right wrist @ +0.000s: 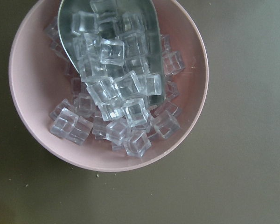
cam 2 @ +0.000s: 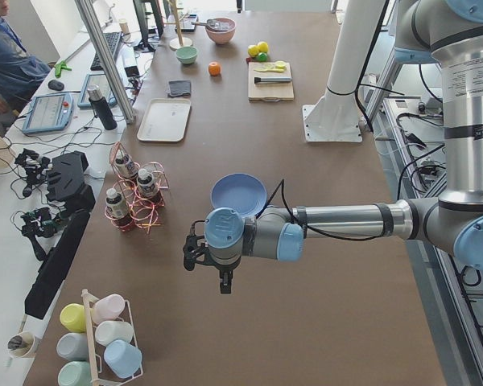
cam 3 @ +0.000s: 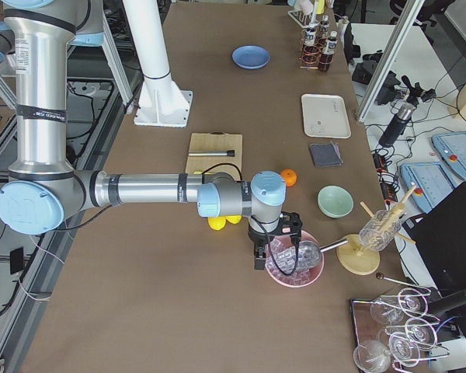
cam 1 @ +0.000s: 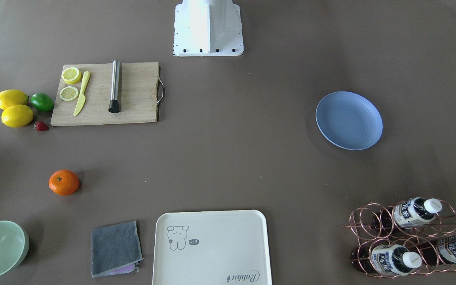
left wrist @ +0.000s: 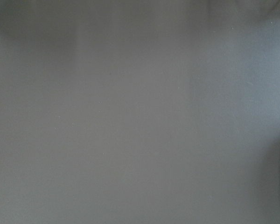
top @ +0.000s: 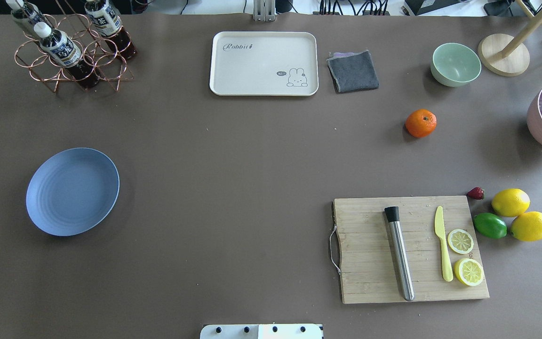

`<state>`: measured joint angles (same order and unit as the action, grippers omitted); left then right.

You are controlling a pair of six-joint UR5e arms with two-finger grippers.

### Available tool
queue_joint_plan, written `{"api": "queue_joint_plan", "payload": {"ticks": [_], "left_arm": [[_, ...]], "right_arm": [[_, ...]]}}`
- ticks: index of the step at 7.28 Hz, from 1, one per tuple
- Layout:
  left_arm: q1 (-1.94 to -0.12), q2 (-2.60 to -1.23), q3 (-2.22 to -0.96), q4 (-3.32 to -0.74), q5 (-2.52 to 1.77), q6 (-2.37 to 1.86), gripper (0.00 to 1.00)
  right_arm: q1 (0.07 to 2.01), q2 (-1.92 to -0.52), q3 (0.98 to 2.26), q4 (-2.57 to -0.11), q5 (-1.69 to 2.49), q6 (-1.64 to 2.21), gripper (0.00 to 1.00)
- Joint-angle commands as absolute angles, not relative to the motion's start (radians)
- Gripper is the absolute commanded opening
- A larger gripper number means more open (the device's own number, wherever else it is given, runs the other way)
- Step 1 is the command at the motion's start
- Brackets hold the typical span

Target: Pick orange to plate

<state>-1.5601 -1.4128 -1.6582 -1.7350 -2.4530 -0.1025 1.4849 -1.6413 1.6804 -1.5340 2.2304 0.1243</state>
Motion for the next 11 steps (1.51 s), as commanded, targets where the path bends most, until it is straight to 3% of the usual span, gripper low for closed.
{"api": "queue_joint_plan", "payload": {"ticks": [1,11], "left_arm": [[-1.552,-1.413,-1.658,-1.733,-2.451,-0.1,0.98],[-1.555,-1.413,-1.67,-1.853,-2.447,-0.104,0.98]], "right_arm": [[1.485,-1.643,1.678,-1.534,2.229,0.124,1.0],[1.473,-1.614,1.727,-1.532,2.224,0.127,1.0]]}}
